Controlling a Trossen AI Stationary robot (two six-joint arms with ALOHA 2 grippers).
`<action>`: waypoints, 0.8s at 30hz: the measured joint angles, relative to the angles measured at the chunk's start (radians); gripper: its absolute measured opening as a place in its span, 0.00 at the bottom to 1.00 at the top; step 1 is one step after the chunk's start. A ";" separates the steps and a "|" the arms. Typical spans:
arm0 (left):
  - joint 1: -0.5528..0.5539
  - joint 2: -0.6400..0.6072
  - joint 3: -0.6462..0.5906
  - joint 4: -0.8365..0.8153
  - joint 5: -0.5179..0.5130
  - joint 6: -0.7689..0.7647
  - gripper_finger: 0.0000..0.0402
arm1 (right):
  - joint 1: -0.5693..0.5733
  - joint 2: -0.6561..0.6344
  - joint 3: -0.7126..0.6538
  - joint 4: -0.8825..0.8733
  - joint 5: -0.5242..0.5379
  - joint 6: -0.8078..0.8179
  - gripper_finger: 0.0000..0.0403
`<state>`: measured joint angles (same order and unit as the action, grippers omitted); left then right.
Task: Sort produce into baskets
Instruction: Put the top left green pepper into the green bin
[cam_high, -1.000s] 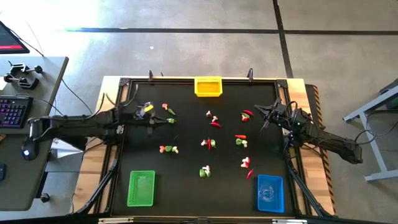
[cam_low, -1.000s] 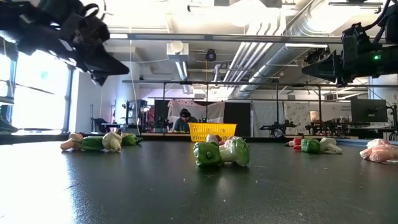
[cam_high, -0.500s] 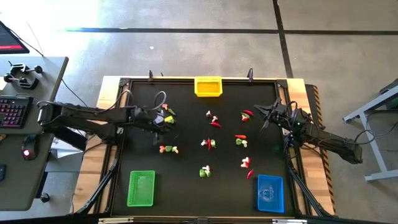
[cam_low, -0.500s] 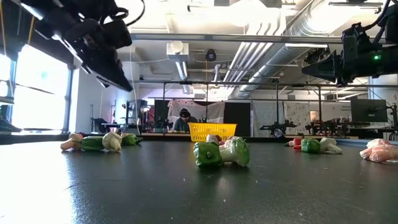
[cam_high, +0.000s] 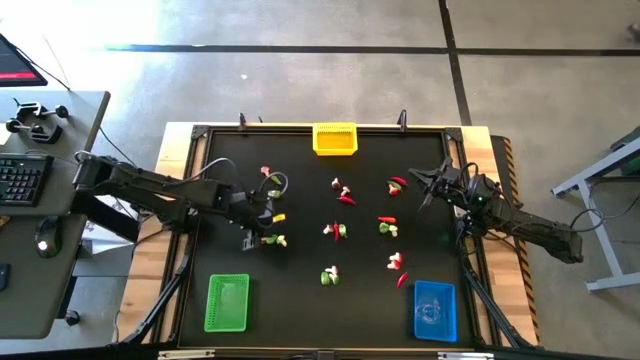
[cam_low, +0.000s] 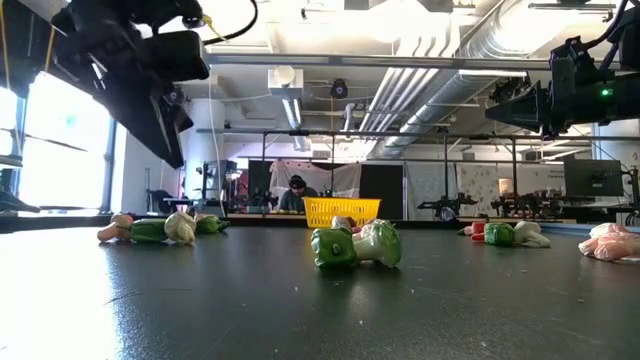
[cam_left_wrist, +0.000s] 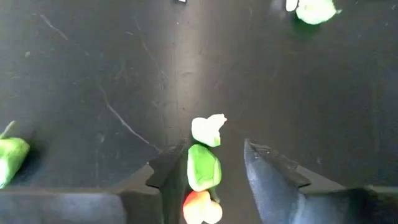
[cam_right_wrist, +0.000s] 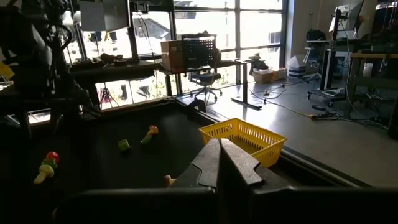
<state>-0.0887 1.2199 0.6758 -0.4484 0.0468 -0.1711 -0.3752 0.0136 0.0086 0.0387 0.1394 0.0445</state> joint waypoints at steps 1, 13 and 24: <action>-0.009 0.013 0.000 0.004 -0.009 0.000 0.39 | 0.000 0.000 0.000 0.000 0.000 0.000 0.00; -0.043 0.176 0.000 0.005 -0.019 0.008 0.51 | 0.000 0.000 0.000 0.000 0.000 0.000 0.00; -0.043 0.238 0.000 0.008 -0.064 -0.018 0.47 | 0.000 0.000 0.000 0.000 0.000 0.000 0.00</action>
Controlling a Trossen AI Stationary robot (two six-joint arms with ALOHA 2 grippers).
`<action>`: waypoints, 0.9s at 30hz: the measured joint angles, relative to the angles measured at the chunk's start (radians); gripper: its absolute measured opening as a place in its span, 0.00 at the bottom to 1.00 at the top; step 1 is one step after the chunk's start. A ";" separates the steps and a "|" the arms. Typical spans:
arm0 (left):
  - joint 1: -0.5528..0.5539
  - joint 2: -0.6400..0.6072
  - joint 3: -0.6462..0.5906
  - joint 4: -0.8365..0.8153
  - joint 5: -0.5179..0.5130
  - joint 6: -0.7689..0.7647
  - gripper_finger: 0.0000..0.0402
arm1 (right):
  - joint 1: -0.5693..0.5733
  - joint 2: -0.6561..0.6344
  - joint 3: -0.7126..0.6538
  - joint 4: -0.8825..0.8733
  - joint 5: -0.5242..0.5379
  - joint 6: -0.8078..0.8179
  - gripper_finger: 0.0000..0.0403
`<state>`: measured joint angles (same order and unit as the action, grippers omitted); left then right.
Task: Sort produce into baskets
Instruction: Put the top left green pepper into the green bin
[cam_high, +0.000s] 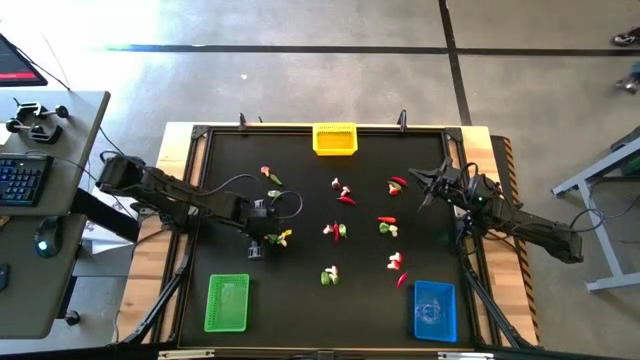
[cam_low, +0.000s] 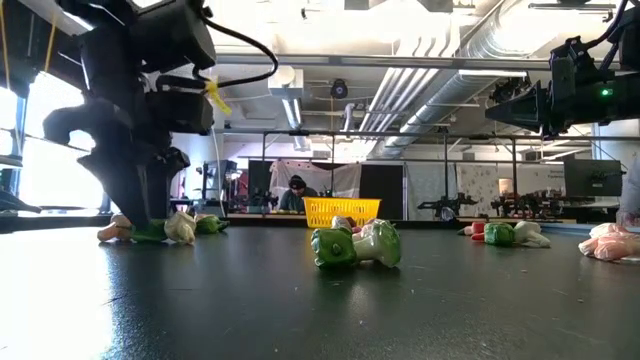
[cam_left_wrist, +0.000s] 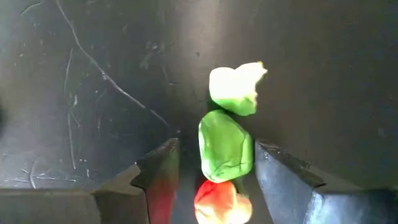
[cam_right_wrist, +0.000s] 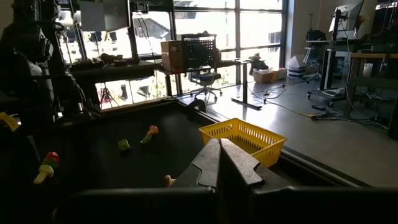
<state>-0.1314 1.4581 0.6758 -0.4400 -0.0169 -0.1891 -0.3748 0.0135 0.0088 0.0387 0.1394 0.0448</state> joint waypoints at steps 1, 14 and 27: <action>0.000 0.004 0.000 -0.001 -0.003 0.002 0.46 | 0.000 0.000 0.000 0.000 0.000 0.000 0.00; 0.000 0.054 0.030 -0.040 -0.018 0.112 0.26 | 0.000 0.000 0.000 0.000 0.000 0.000 0.00; -0.070 0.053 0.340 -0.503 -0.018 0.087 0.19 | 0.000 0.000 0.000 0.000 0.000 0.000 0.00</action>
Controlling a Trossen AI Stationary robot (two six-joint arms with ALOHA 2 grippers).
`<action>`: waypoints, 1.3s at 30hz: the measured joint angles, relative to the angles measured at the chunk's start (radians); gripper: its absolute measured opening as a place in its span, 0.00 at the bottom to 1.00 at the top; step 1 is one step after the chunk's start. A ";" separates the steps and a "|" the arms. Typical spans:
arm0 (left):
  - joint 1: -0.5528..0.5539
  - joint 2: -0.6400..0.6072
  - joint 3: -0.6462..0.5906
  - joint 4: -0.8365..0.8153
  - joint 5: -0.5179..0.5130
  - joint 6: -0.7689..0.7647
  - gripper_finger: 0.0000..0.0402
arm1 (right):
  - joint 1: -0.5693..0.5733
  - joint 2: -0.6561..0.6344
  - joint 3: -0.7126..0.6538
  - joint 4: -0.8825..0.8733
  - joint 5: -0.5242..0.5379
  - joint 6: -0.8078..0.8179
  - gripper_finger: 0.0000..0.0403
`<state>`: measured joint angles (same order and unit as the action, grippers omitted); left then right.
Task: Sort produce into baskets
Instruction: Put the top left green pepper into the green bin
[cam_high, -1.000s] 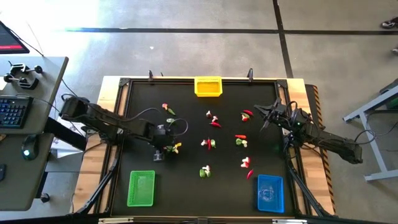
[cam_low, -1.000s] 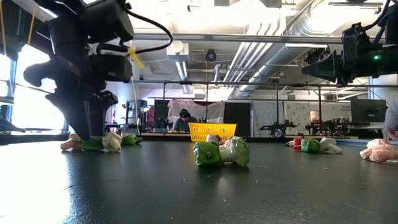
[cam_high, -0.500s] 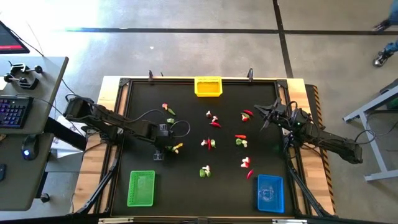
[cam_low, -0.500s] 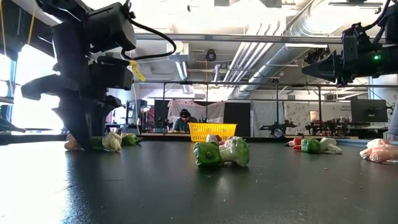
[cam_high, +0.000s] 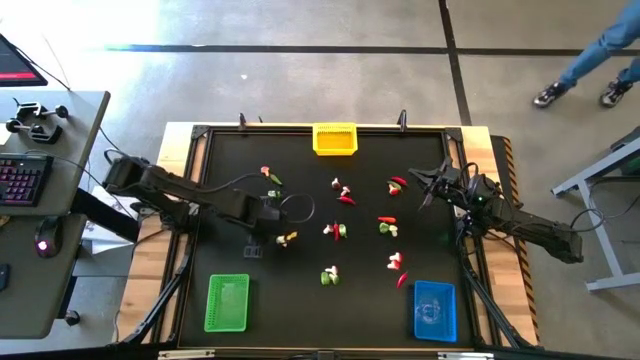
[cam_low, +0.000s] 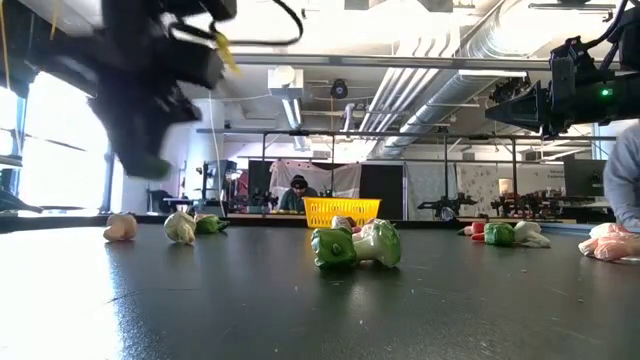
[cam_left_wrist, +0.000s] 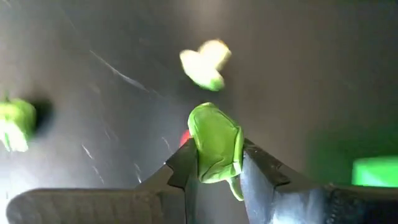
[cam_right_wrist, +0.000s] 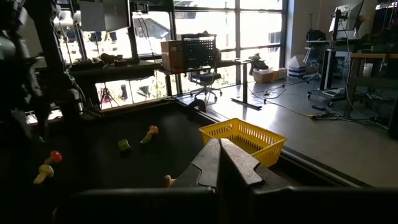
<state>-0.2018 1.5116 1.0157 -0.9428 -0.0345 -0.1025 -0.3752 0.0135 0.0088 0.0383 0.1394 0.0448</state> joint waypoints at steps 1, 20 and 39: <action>-0.022 0.000 0.025 -0.044 0.010 -0.015 0.19 | 0.000 0.000 0.000 0.000 0.000 0.000 0.00; -0.540 -0.014 0.077 0.092 0.143 -0.475 0.19 | 0.000 0.000 0.000 0.000 0.000 0.000 0.00; -0.628 -0.013 -0.107 0.145 0.091 -0.672 0.26 | 0.000 0.000 0.000 0.000 0.000 0.000 0.00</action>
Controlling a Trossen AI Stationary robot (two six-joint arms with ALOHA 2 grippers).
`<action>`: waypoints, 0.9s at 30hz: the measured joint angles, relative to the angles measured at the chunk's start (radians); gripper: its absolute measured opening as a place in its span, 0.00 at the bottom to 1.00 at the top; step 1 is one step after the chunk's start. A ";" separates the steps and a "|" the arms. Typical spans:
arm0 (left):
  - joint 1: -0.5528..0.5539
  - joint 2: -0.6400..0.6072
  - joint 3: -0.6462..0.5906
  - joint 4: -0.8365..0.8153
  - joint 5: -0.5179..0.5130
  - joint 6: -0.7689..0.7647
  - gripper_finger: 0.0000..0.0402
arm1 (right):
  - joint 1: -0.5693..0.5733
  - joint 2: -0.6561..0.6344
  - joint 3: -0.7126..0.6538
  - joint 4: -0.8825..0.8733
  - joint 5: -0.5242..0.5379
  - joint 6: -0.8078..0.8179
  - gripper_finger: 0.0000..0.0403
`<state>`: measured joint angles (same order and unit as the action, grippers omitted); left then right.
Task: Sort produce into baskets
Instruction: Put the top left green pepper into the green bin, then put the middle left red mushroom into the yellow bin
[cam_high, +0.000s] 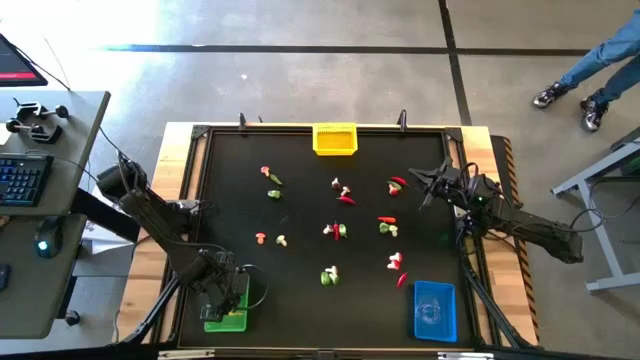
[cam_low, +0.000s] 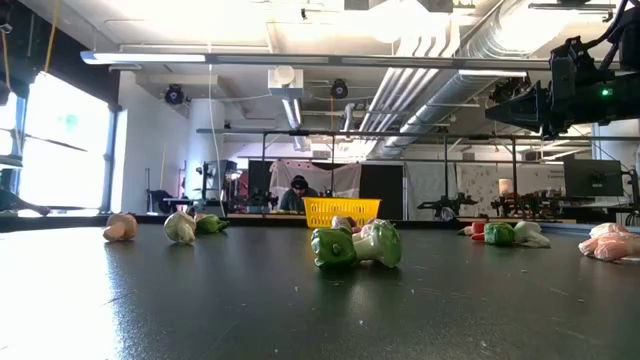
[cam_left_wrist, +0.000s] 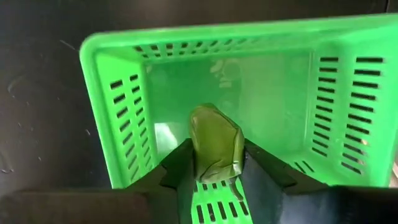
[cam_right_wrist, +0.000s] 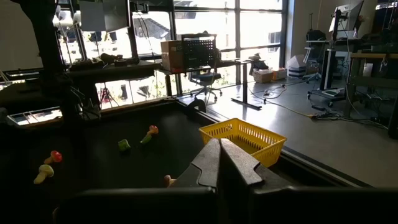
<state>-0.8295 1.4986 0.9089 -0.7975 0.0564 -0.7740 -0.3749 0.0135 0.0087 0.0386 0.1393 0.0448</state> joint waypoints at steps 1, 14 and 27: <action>0.000 0.000 0.000 0.000 -0.003 0.004 0.28 | 0.000 0.000 0.000 0.000 0.000 0.000 0.00; -0.002 -0.008 0.019 -0.052 0.042 0.070 0.45 | 0.000 0.000 0.000 0.000 0.000 0.000 0.00; 0.161 -0.197 0.068 -0.068 -0.239 0.291 0.02 | 0.000 0.000 0.000 0.000 0.000 0.000 0.00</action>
<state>-0.6686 1.3016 0.9771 -0.8659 -0.1822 -0.4835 -0.3752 0.0137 0.0086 0.0386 0.1394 0.0447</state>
